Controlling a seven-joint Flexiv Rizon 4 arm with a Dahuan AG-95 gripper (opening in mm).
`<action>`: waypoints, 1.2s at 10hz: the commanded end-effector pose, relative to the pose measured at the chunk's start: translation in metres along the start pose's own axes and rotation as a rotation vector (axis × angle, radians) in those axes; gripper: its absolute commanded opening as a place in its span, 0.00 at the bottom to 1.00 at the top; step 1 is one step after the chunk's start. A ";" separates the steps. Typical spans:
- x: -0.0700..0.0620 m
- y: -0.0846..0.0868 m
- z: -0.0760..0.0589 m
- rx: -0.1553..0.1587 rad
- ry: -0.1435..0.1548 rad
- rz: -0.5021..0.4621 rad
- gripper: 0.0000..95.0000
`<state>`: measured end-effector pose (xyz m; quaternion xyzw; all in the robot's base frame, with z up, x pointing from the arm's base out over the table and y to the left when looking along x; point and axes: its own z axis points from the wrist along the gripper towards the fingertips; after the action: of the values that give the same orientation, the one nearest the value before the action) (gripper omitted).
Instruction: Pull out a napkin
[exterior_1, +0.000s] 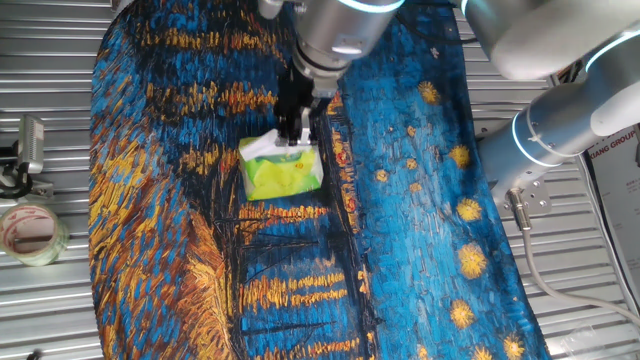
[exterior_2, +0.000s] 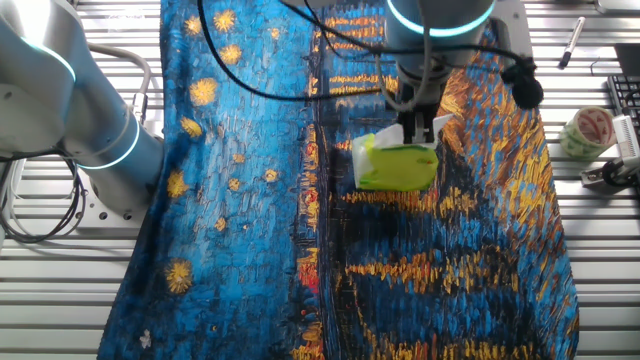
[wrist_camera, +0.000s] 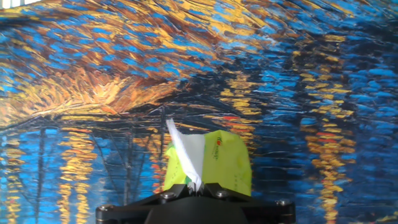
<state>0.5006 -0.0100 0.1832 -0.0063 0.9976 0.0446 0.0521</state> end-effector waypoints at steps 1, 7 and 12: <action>0.000 -0.007 -0.004 -0.008 0.003 -0.002 0.00; 0.002 -0.020 0.001 0.066 -0.012 -0.006 0.00; -0.001 -0.023 0.003 0.076 -0.013 -0.008 0.00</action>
<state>0.5021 -0.0328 0.1780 -0.0077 0.9983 0.0080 0.0576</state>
